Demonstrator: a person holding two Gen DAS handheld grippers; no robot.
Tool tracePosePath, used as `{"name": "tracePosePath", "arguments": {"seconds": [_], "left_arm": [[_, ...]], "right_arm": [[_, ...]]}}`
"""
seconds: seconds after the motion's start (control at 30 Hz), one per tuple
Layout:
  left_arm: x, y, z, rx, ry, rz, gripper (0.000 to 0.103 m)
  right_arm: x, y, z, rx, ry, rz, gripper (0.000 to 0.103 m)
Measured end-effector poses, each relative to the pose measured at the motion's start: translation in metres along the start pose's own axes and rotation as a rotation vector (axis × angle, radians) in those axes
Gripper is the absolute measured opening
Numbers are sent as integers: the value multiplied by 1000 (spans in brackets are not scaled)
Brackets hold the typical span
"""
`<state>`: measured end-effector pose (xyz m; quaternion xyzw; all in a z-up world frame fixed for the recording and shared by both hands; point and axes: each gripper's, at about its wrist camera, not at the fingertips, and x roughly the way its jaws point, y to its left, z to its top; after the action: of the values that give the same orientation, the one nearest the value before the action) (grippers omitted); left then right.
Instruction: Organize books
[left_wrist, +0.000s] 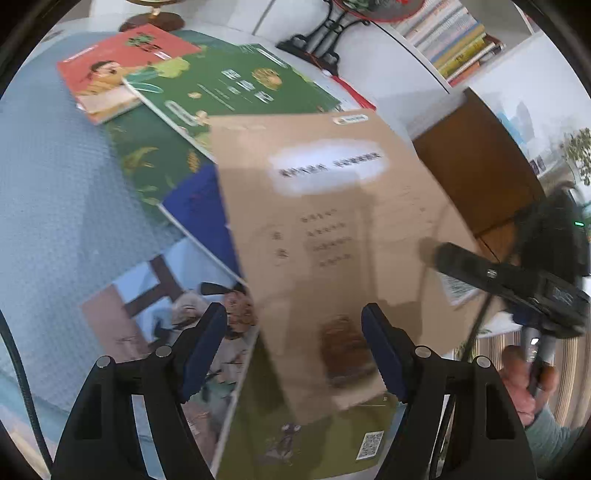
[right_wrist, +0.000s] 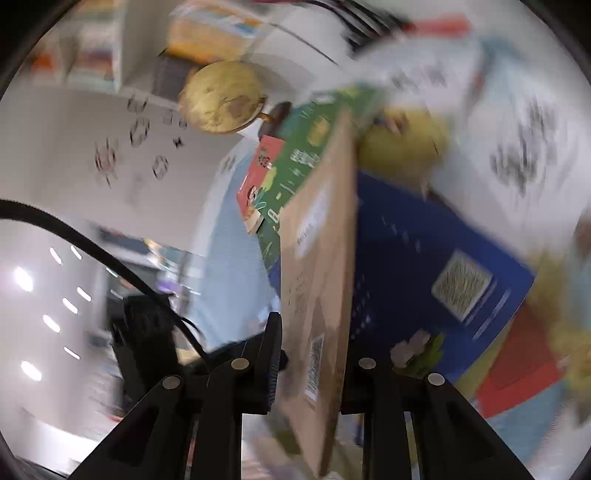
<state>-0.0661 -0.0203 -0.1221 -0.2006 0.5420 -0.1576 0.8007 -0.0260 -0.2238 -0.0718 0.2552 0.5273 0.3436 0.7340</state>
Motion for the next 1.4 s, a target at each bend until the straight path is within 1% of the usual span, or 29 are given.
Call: {"name": "tracePosePath", "arguments": {"seconds": [0.03, 0.07, 0.17, 0.23, 0.27, 0.33, 0.4, 0.47, 0.53, 0.57, 0.67, 0.7, 0.73, 0.77, 0.83, 0.87, 0.9, 0.97, 1.03, 1.13, 1.17, 1.2, 1.23, 1.27, 1.3, 1.33, 1.37, 1.4], "left_arm": [[-5, 3, 0, -9, -8, -6, 73], [-11, 5, 0, -17, -19, -16, 73], [-29, 7, 0, -27, -57, -41, 73], [-41, 5, 1, -33, -81, -77, 73], [-45, 5, 1, -34, -89, -96, 73], [-50, 6, 0, -46, -92, -143, 73], [-56, 11, -4, -72, -101, -148, 73], [-62, 18, -5, -100, -116, -166, 73], [-71, 27, -6, -133, -130, -179, 73], [-76, 31, -7, -144, -138, -186, 73], [-95, 50, -13, -193, -173, -202, 73], [-103, 59, -15, -221, -192, -217, 73], [-109, 67, -18, -246, -205, -223, 73], [-115, 75, -20, -269, -221, -223, 73], [-128, 94, -24, -317, -245, -211, 73], [-136, 104, -26, -343, -256, -204, 73], [-139, 112, -25, -357, -263, -196, 73], [-145, 131, -25, -380, -266, -177, 73], [-143, 150, -24, -411, -244, -182, 73], [-129, 175, -25, -468, -193, -229, 73], [-124, 183, -26, -485, -180, -232, 73], [-120, 193, -27, -502, -163, -214, 73], [-118, 201, -30, -511, -151, -187, 73], [-116, 208, -33, -523, -141, -171, 73], [-112, 216, -36, -538, -125, -184, 73], [-110, 223, -38, -548, -108, -212, 73], [-107, 228, -39, -549, -93, -250, 73], [-108, 230, -38, -541, -82, -263, 73]], "right_arm": [[-2, 9, 1, -32, -1, -20, 23], [-3, 28, 3, -97, -1, -62, 23], [4, 62, 6, -236, 1, -176, 23], [14, 82, 6, -311, 6, -235, 23], [16, 90, 4, -351, 13, -250, 23], [12, 96, -7, -379, 41, -208, 23], [17, 106, -9, -394, 51, -200, 23], [20, 121, -12, -444, 47, -219, 23], [25, 135, -14, -467, 58, -197, 23], [29, 140, -13, -470, 69, -170, 25], [36, 152, -13, -453, 105, -76, 26], [39, 157, -15, -453, 110, -54, 26], [42, 163, -16, -455, 116, -7, 26], [45, 167, -17, -455, 126, 14, 27], [57, 175, -22, -454, 163, 41, 42], [62, 175, -24, -456, 171, 46, 59], [66, 177, -27, -458, 179, 55, 61], [74, 176, -31, -453, 196, 67, 61], [79, 168, -35, -436, 188, 31, 61], [102, 134, -32, -301, 189, -82, 61], [110, 124, -32, -272, 190, -124, 61], [122, 111, -32, -231, 208, -183, 61], [130, 105, -32, -208, 223, -213, 61], [140, 96, -33, -175, 240, -251, 57], [146, 91, -35, -145, 247, -262, 53], [148, 89, -35, -132, 243, -259, 52], [150, 89, -37, -119, 218, -272, 52], [151, 89, -38, -117, 203, -288, 51]]}}
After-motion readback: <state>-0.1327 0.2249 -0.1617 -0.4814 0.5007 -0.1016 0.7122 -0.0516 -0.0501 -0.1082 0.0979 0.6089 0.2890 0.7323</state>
